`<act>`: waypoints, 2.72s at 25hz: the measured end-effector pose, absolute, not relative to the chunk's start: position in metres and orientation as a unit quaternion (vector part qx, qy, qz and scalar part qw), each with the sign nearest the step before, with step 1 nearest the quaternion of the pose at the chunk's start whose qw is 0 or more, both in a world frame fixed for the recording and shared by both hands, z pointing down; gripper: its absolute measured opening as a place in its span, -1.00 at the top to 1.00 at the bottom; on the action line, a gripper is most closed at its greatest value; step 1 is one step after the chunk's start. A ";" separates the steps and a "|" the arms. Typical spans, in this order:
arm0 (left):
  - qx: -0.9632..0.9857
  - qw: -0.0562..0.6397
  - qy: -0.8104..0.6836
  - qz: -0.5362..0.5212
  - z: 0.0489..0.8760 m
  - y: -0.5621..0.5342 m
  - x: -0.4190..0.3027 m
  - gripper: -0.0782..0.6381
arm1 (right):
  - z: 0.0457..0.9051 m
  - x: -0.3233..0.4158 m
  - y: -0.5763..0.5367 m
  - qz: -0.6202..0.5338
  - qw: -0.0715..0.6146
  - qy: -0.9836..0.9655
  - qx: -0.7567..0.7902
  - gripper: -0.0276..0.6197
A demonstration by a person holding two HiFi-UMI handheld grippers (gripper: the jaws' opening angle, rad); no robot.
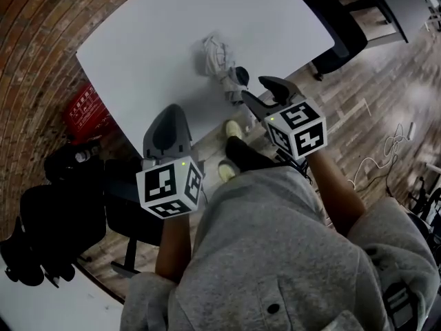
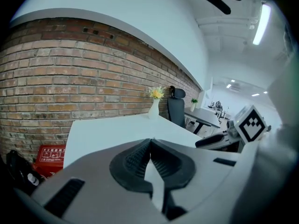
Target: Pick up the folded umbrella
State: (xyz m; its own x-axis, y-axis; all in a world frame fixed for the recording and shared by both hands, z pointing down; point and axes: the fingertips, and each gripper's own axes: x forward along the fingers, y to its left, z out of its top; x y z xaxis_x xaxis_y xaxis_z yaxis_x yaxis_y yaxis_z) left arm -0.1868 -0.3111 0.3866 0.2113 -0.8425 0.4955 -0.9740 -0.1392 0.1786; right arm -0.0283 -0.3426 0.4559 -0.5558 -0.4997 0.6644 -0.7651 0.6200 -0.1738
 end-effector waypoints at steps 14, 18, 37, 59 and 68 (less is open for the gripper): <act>0.728 0.268 -0.612 0.156 0.417 -0.348 -0.184 0.74 | 0.543 -0.043 -0.351 0.319 0.346 -0.823 0.318 0.02; 0.721 0.275 -0.615 0.163 0.424 -0.353 -0.187 0.74 | 0.566 -0.047 -0.355 0.351 0.342 -0.809 0.323 0.00; 0.705 0.285 -0.625 0.176 0.434 -0.361 -0.183 0.74 | 0.599 -0.064 -0.358 0.310 0.369 -0.808 0.341 -0.01; 0.709 0.263 -0.636 0.152 0.408 -0.303 -0.189 0.74 | 0.599 -0.047 -0.351 0.305 0.361 -0.797 0.377 0.17; 0.714 0.246 -0.640 0.140 0.391 -0.257 -0.203 0.74 | 0.547 -0.025 -0.329 0.302 0.277 -0.813 0.413 0.17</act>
